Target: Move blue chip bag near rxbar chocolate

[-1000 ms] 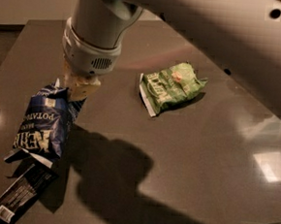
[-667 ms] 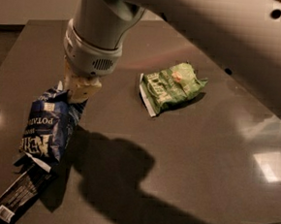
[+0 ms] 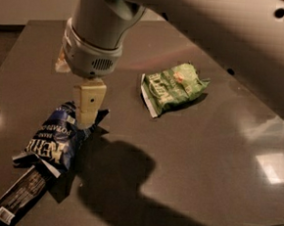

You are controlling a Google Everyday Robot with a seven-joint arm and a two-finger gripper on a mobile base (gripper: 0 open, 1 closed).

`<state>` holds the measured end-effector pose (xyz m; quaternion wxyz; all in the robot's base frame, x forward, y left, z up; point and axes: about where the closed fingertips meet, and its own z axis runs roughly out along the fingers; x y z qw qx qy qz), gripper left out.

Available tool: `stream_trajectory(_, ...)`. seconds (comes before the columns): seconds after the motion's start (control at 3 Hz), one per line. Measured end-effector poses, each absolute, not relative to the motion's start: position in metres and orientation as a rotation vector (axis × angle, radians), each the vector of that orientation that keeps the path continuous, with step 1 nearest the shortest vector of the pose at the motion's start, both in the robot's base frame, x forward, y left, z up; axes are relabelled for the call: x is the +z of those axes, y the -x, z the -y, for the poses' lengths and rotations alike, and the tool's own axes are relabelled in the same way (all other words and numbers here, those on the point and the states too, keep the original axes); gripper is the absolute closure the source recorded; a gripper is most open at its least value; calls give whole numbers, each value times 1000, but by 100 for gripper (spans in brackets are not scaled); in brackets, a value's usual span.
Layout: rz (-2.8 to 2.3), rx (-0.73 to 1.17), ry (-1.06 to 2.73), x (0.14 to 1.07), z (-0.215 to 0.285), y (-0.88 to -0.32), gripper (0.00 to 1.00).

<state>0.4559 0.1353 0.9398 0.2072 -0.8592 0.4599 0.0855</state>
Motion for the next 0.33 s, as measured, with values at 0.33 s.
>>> stream_trajectory(0.33, -1280, 238, 2393, 940, -135, -456, 0)
